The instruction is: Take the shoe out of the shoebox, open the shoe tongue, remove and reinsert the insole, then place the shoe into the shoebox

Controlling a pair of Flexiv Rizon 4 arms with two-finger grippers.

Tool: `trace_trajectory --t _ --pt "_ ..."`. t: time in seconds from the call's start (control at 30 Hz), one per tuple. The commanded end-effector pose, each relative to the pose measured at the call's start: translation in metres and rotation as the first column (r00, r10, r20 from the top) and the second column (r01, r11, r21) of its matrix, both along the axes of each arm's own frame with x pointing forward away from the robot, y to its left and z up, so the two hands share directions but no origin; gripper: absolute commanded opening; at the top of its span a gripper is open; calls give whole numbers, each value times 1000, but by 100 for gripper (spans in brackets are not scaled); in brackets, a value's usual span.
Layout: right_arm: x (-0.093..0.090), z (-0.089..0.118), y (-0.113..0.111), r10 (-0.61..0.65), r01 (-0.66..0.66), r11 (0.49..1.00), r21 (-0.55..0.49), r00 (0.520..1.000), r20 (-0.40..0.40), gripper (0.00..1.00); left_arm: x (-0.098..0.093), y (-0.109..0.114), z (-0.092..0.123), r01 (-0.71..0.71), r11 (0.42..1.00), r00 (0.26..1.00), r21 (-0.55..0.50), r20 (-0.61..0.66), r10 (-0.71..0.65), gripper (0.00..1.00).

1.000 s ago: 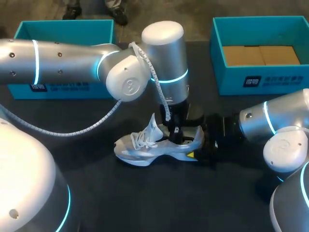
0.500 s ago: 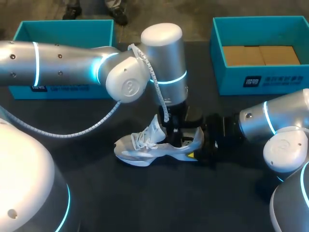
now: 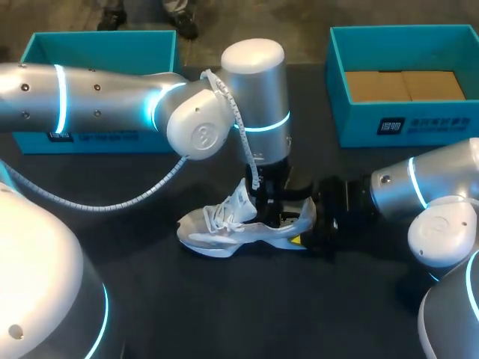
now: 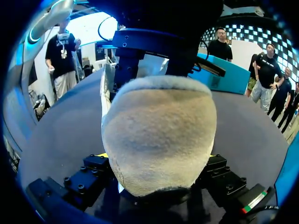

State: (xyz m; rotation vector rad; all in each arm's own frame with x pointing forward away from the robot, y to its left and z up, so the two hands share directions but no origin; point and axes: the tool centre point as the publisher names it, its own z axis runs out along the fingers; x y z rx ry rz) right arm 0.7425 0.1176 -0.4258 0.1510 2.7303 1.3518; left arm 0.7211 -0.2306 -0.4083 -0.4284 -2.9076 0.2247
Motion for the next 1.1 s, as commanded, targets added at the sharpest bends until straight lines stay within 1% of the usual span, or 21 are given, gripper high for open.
trace_trajectory --t 0.03,0.17,0.23,0.3,0.33,0.47,0.53,0.67,0.93,1.1 --pt "3 -2 1 -1 1 1000 -4 1000 0 0 -7 -3 -25 -25 1000 997 1 77 25 26" --pt "3 -2 1 -1 1 1000 -4 1000 0 0 -4 -4 -32 -44 999 994 11 105 43 16" --pt "3 -2 1 -1 1 1000 -4 1000 0 0 -4 -3 -34 -53 998 992 20 113 51 12" --pt "3 -2 1 -1 1 1000 -4 1000 0 0 -3 -3 -37 -59 998 990 25 126 56 3" --pt "3 -2 1 -1 1 1000 -4 1000 0 0 -3 -3 -38 -63 997 990 32 128 59 0" --pt "3 -2 1 -1 1 1000 -4 1000 0 0 -3 -2 -39 -68 997 984 41 167 60 0" --pt "3 -2 1 -1 1 1000 -4 1000 0 0 -3 -1 -36 -73 996 980 50 192 62 0" --pt "3 -2 1 -1 1 1000 -4 1000 0 0 -2 4 -23 -83 995 970 54 235 68 0" --pt "3 -2 1 -1 1 1000 -4 1000 0 0 2 12 -1 -87 995 970 48 231 74 0" --pt "3 -2 1 -1 1 1000 -4 1000 0 0 4 16 13 -81 997 973 12 216 77 0"
